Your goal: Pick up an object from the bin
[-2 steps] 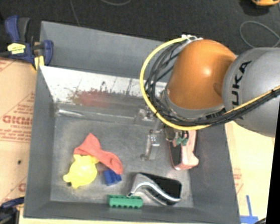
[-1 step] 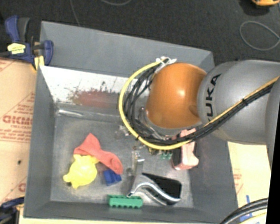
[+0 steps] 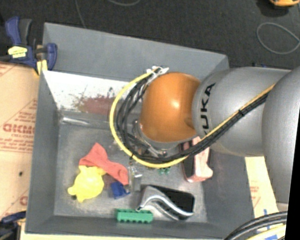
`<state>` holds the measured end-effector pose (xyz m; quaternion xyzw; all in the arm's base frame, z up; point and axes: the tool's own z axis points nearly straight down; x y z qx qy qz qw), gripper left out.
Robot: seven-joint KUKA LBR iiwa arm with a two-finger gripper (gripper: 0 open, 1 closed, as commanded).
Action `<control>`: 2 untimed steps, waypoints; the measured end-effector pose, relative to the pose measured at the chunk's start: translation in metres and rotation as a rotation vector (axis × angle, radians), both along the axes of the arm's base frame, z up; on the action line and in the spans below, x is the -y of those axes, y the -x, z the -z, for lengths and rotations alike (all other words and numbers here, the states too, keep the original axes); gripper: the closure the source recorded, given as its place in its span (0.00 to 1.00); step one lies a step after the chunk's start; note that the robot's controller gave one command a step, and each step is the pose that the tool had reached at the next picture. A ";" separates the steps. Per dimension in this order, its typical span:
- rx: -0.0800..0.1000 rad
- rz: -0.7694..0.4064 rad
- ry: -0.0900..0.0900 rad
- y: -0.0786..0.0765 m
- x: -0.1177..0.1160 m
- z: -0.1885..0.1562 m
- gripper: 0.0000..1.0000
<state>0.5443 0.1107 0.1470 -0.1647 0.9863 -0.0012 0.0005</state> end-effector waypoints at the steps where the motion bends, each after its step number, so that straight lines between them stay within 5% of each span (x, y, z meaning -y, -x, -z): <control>1: 0.016 -0.083 -0.004 -0.001 -0.023 0.020 0.00; 2: 0.006 0.278 -0.003 0.014 -0.025 0.067 1.00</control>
Offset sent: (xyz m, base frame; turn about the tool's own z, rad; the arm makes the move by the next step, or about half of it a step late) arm -0.0163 0.0248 -0.0688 0.2790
